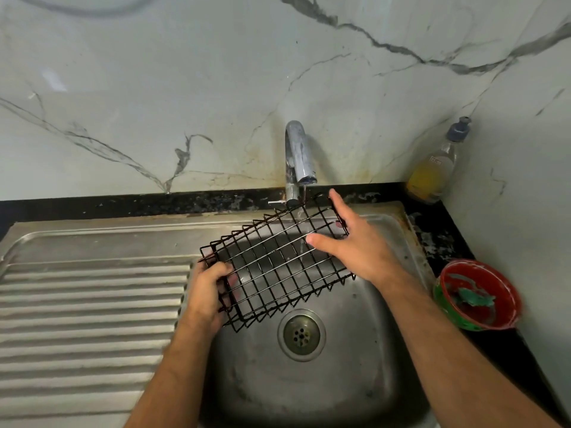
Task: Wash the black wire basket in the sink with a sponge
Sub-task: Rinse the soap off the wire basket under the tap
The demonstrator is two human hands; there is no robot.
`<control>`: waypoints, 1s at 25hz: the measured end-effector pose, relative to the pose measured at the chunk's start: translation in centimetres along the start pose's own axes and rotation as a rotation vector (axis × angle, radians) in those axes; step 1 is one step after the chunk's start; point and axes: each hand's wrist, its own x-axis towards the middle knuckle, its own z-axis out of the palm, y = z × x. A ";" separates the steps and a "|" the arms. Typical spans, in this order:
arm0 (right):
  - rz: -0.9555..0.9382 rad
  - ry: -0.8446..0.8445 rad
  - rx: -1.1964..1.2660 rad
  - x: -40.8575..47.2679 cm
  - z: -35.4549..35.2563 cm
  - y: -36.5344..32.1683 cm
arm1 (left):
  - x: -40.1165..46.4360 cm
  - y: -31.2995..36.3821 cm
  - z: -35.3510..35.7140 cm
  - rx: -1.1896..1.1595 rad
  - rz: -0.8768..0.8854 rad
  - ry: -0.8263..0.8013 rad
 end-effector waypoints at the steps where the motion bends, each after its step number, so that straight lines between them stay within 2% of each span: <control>1: 0.032 0.023 0.007 0.1 0.1 0.3 | -0.1 0.2 -0.3 -0.014 -0.023 -0.017; 3: 0.032 0.010 0.048 0.0 -0.1 1.4 | 0.0 0.5 -0.9 -0.111 -0.007 -0.055; 5: -0.073 -0.044 0.285 -0.4 -0.1 2.4 | -0.2 1.0 -1.2 -0.260 0.039 -0.074; 7: -0.089 0.004 0.517 -0.8 0.6 3.4 | -0.3 1.3 -0.9 -0.394 0.045 -0.102; 9: -0.003 0.090 0.575 -0.9 1.7 4.8 | -0.2 1.4 -0.5 -0.387 0.067 -0.152; 14: 0.066 -0.034 0.870 -1.4 2.2 6.8 | -0.3 1.5 -0.7 -0.329 0.051 -0.254; 16: 0.094 0.061 0.954 -1.2 1.4 7.8 | -0.3 1.2 -0.7 -0.270 0.100 -0.281; 17: 0.067 0.129 0.946 -0.9 1.1 8.5 | -0.3 1.0 -0.8 -0.242 0.096 -0.317; 19: 0.053 0.212 0.956 -0.5 0.7 9.3 | -0.2 0.7 -1.0 -0.130 -0.057 -0.389; 21: 0.125 0.187 1.009 -0.3 0.3 9.1 | -0.2 0.2 -1.4 -0.001 -0.246 -0.384; 22: 0.138 0.162 0.972 -0.2 0.1 8.8 | -0.2 -0.1 -1.5 0.003 -0.280 -0.359; 23: 0.127 0.134 0.870 0.1 -0.2 8.1 | 0.0 -0.4 -1.7 -0.026 -0.282 -0.337; 25: 0.075 0.110 0.434 1.0 -0.5 6.5 | 0.1 -1.1 -1.6 -0.084 -0.250 -0.315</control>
